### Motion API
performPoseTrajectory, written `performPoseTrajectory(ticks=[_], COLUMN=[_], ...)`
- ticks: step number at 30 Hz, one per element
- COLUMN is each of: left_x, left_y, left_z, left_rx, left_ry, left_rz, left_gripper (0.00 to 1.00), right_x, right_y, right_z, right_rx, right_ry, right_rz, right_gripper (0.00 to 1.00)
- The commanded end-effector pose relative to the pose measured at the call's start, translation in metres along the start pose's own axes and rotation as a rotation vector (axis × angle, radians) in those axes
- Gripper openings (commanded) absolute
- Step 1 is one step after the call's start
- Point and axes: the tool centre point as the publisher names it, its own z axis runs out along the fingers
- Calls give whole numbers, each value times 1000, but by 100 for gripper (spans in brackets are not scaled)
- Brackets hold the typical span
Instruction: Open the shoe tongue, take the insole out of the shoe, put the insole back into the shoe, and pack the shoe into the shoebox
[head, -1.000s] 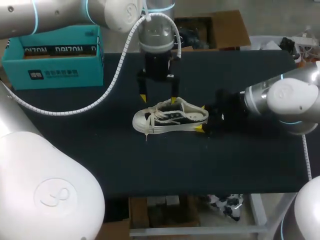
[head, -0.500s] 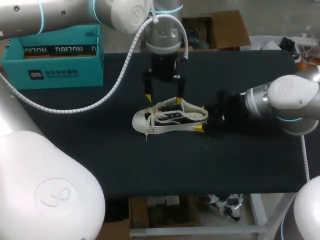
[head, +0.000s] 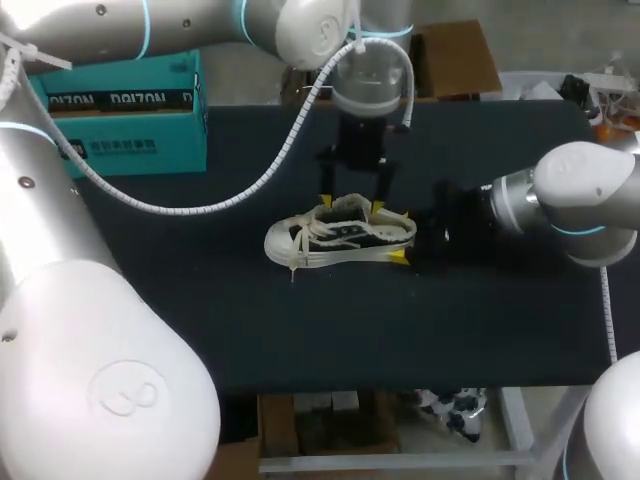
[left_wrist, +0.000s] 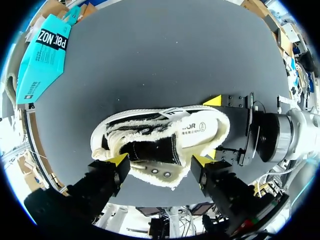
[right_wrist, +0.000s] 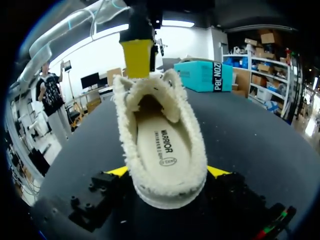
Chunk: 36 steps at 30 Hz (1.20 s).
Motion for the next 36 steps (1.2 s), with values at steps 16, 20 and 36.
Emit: performPoseTrajectory(ticks=[16, 20, 36], left_x=[3, -1, -49], left_y=[-6, -3, 33], left_z=[15, 13, -6], left_rx=[-115, -101, 174], left_ry=[-116, -86, 180], left_rz=[5, 0, -138], left_gripper=[0, 0, 0], right_x=[-5, -5, -5], right_y=[-6, -6, -6], right_z=[5, 5, 5], right_rx=[-3, -3, -3], right_ry=[3, 3, 3], right_rz=[0, 0, 0], right_gripper=[0, 0, 0])
